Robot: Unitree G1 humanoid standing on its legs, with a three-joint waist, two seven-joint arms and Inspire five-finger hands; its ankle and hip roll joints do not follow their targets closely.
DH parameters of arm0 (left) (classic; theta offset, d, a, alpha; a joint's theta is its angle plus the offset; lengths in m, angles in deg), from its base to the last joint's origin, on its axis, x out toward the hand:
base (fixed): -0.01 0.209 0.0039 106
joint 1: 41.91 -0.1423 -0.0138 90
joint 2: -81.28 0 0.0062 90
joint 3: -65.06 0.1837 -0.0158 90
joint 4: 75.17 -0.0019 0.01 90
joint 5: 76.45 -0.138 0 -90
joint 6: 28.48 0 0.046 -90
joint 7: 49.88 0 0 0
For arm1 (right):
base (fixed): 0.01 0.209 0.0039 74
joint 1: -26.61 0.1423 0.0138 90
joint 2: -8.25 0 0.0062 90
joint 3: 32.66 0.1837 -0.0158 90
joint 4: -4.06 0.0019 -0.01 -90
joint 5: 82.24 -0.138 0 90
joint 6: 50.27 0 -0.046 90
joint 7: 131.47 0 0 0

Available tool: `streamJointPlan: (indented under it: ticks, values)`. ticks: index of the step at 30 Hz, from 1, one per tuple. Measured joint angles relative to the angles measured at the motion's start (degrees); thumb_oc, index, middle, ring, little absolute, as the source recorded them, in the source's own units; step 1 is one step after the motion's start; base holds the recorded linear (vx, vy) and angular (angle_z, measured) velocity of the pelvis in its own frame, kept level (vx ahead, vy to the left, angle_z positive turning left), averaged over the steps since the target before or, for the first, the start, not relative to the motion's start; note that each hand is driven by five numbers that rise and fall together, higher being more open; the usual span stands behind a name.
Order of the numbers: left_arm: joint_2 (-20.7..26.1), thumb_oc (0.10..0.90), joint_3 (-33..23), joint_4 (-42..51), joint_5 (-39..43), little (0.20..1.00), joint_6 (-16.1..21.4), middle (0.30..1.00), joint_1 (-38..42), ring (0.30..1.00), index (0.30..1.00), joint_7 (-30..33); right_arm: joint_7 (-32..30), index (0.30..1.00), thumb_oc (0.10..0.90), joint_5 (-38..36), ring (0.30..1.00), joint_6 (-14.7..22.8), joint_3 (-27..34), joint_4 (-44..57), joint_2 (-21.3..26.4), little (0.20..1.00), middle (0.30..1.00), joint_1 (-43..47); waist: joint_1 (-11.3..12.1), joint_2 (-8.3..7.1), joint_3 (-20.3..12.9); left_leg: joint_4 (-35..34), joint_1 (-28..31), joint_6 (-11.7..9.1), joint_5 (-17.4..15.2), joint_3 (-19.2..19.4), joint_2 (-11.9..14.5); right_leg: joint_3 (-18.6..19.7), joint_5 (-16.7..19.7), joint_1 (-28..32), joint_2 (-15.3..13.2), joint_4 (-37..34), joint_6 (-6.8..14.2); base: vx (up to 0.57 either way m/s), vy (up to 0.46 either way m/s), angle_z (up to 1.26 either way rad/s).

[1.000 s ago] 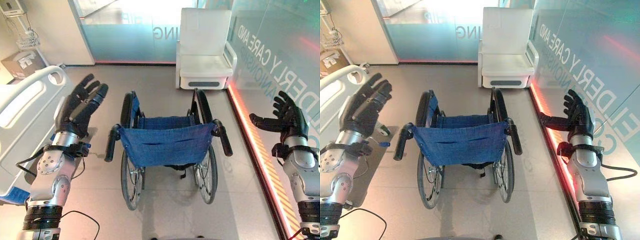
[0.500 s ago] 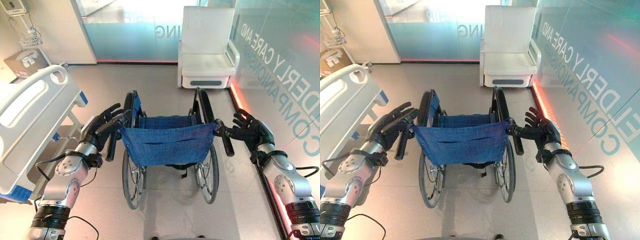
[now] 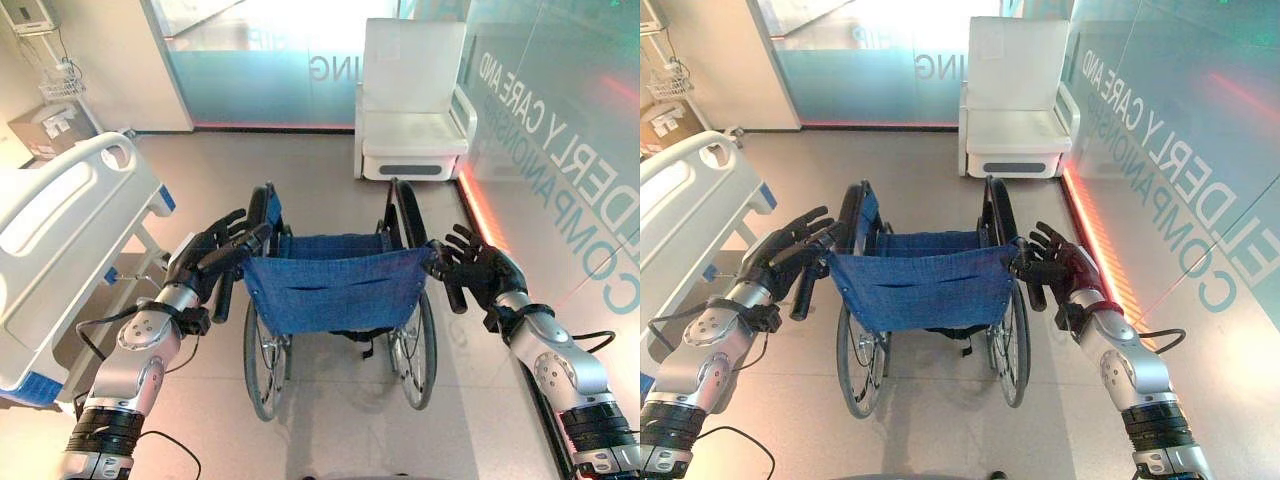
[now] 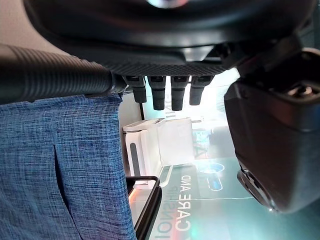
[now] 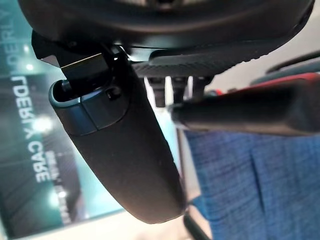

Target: Push the wheelchair next to the bed

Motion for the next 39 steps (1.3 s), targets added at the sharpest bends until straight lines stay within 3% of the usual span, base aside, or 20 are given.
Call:
streamJointPlan:
  ticks: [7,15,35,36,37,39]
  values:
    - [0.0,0.800,1.8,0.0,-2.1,0.900,0.0,0.900,0.3,0.900,0.900,1.0,-0.7,0.900,0.800,0.0,0.900,-0.5,-1.4,-0.2,0.0,0.900,0.900,0.0,0.1,-0.08,0.0,-0.1,0.5,0.0,0.0,0.0,0.0,-0.1,0.0,0.8,0.0,0.0,0.0,0.00,0.000,0.00]
    - [0.0,0.800,3.9,0.0,-5.4,0.900,0.4,0.900,1.2,0.900,0.900,2.9,-2.7,0.900,0.800,-0.1,0.900,-1.9,-2.0,-3.0,-1.8,0.900,0.900,0.1,0.5,-1.24,-0.8,0.0,0.5,0.0,0.0,-0.1,0.0,-0.2,0.0,0.9,0.0,0.0,0.0,0.00,0.000,0.00]
    - [-2.0,0.800,4.4,0.0,-7.0,0.900,0.7,0.900,1.2,0.900,0.900,5.9,-8.2,0.900,0.800,-0.5,0.900,-2.4,-3.5,-7.0,-4.3,0.900,0.900,0.2,0.8,-1.22,-0.7,-0.2,0.8,-0.1,0.2,-1.5,0.0,-1.7,-0.1,1.9,-0.1,0.0,0.0,0.01,0.003,0.02]
    - [-2.0,0.800,4.4,0.0,-7.3,0.900,0.7,0.900,1.2,0.900,0.900,5.9,-8.2,0.848,0.765,-0.5,0.848,-2.4,-3.5,-7.0,-4.3,0.848,0.848,0.2,0.8,-1.22,-0.7,-0.2,0.8,-0.1,0.2,-1.5,0.0,-1.7,-0.1,1.9,-0.1,0.0,0.0,0.00,0.000,0.00]
    - [-2.1,0.800,4.4,0.0,-7.4,0.900,0.7,0.900,1.2,0.900,0.900,5.9,-8.2,0.568,0.579,-0.4,0.568,-2.4,-3.5,-7.0,-4.3,0.568,0.568,0.2,0.8,-1.22,-0.7,-0.2,0.8,-0.1,0.2,-1.5,0.0,-1.7,-0.1,1.9,-0.1,0.0,0.0,0.00,0.000,0.00]
    - [-2.1,0.800,4.4,0.0,-7.4,0.900,0.7,0.900,1.2,0.900,0.900,5.9,-7.9,0.498,0.532,0.1,0.498,-2.4,-3.6,-7.0,-4.3,0.498,0.498,0.2,0.8,-1.21,-0.7,-0.1,0.8,-0.1,0.2,-1.5,0.0,-1.7,-0.1,1.9,-0.1,0.0,0.0,0.00,0.000,0.00]
